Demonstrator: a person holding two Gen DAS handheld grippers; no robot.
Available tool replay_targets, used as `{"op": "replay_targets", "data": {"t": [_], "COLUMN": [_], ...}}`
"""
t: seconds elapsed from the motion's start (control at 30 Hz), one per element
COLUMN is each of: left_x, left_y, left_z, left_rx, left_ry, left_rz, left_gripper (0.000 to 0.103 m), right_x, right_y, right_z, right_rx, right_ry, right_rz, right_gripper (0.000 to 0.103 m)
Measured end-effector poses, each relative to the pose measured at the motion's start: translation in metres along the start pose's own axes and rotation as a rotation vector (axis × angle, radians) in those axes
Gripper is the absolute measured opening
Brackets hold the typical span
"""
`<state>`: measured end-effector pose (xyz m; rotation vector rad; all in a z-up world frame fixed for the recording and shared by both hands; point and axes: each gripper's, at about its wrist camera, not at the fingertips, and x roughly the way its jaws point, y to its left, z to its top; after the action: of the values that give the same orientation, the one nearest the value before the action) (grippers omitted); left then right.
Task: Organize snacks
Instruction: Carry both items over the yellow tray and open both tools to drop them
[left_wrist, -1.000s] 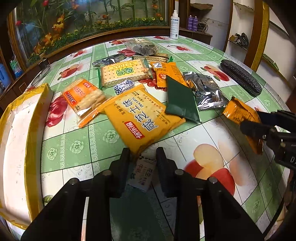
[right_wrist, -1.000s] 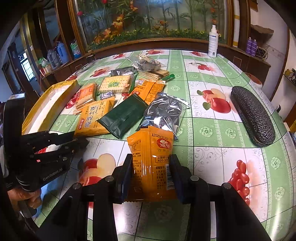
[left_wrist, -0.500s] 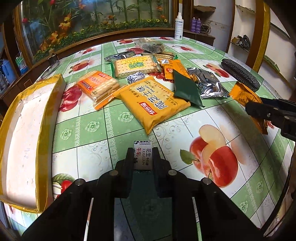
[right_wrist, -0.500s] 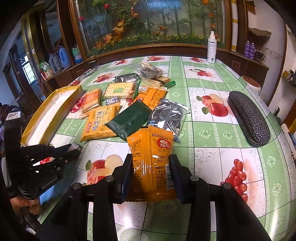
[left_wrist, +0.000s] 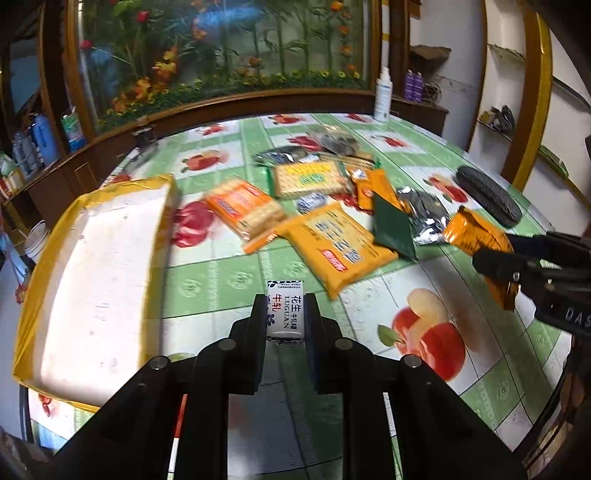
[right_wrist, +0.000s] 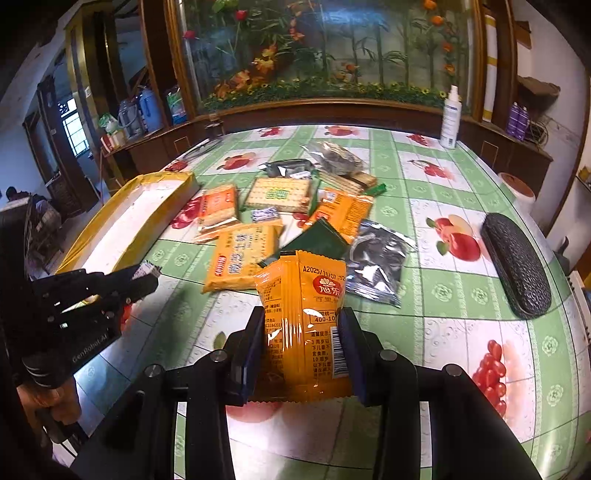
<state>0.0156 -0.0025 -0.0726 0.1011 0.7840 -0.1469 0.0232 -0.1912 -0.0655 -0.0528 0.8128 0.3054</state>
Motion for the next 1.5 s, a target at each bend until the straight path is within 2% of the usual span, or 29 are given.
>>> {"op": "replay_targets", "data": {"t": [0.27, 0.73, 0.93, 1.1, 1.4, 1.5], "left_x": [-0.019, -0.024, -0.014, -0.005, 0.007, 0.01], "left_y": [0.05, 0.149, 0.166, 0.174, 0.185, 0.187], "left_z": [0.004, -0.005, -0.01, -0.014, -0.019, -0.02], "left_rx": [-0.083, -0.268, -0.306, -0.323, -0.333, -0.345], "left_ry": [-0.04, -0.034, -0.015, 0.004, 0.045, 0.07], "left_rz": [0.086, 0.245, 0.267, 0.278, 0.311, 0.34], "left_gripper": [0.016, 0.016, 0.016, 0.016, 0.016, 0.018], "right_x": [0.01, 0.075, 0.107, 0.132, 0.155, 0.157], "right_y": [0.045, 0.163, 0.203, 0.229, 0.248, 0.249], "right_z": [0.021, 0.082, 0.1, 0.108, 0.105, 0.104], "right_rx": [-0.069, -0.202, -0.22, -0.258, -0.301, -0.301], "right_ry": [-0.012, 0.011, 0.043, 0.068, 0.109, 0.109], "right_rz": [0.059, 0.28, 0.341, 0.352, 0.364, 0.355], "right_gripper": [0.041, 0.04, 0.04, 0.04, 0.041, 0.047]}}
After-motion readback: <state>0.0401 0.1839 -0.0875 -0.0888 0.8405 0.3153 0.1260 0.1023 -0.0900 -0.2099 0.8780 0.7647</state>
